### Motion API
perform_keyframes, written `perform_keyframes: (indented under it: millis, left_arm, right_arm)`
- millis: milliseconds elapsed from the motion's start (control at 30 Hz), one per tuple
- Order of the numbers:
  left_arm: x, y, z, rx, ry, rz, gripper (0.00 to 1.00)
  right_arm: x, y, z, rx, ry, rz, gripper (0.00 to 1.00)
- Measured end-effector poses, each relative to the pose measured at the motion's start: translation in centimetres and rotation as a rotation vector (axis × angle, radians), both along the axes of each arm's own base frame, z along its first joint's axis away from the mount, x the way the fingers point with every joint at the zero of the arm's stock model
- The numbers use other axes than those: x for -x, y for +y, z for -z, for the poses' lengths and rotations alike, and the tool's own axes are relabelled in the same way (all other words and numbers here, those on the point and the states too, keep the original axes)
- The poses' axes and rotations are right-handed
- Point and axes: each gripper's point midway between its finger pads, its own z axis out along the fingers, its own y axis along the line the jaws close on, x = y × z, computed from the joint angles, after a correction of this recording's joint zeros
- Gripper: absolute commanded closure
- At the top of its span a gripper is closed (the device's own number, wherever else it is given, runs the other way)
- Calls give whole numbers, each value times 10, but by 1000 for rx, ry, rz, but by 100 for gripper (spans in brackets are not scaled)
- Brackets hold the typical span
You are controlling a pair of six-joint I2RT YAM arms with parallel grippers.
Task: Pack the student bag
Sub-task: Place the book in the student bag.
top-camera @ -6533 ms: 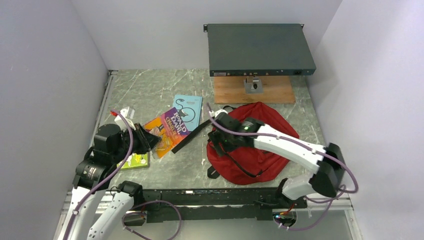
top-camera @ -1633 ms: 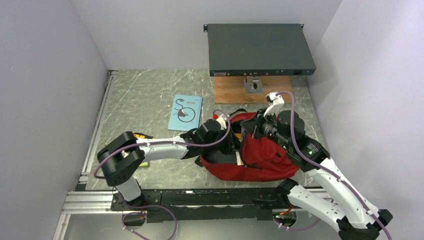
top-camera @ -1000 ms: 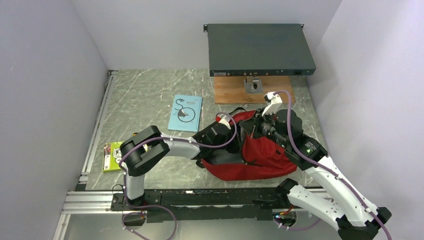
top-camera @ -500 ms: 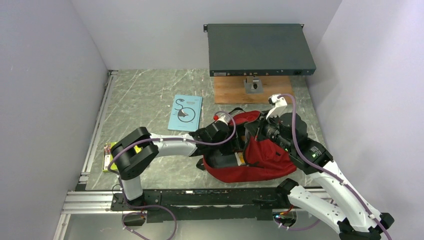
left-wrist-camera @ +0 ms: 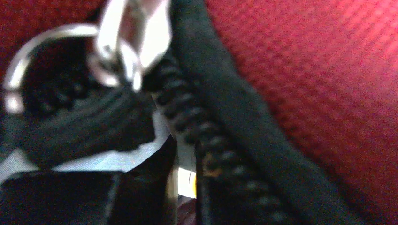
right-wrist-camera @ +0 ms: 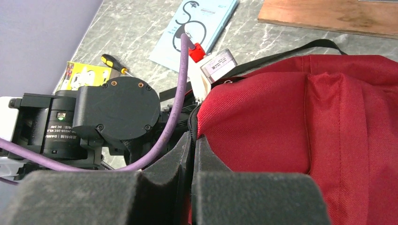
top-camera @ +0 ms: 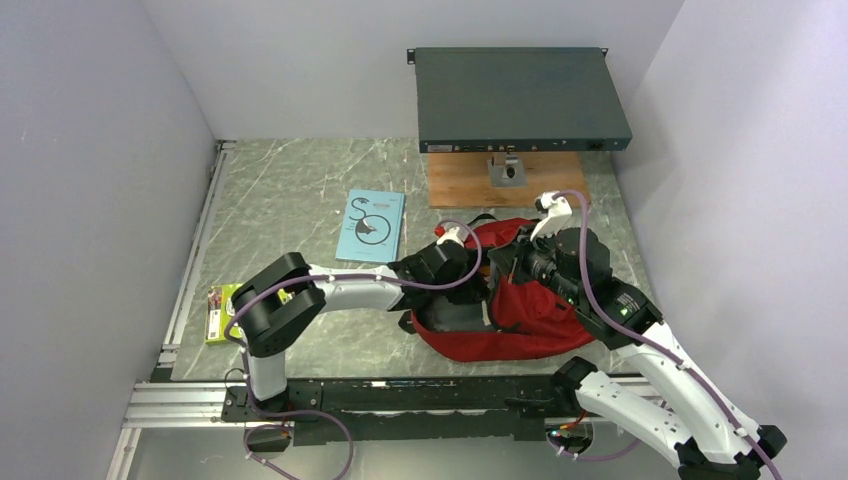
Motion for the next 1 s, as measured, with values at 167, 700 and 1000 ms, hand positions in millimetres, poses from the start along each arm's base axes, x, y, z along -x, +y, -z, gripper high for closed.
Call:
perform_keyframes:
  millis: [167,700,1000]
  left_arm:
    - [-2,6,5,-28,6,-16,28]
    - [35,73,-62,-69,-136,110,9]
    - [54,81,-109,74,-336,256,14]
  right_arm:
    - [-4,-4,4,29,-13,20,100]
    - [-18,-21,13,138,-46,90,100]
    - [-6,-9,37,127,30,14,100]
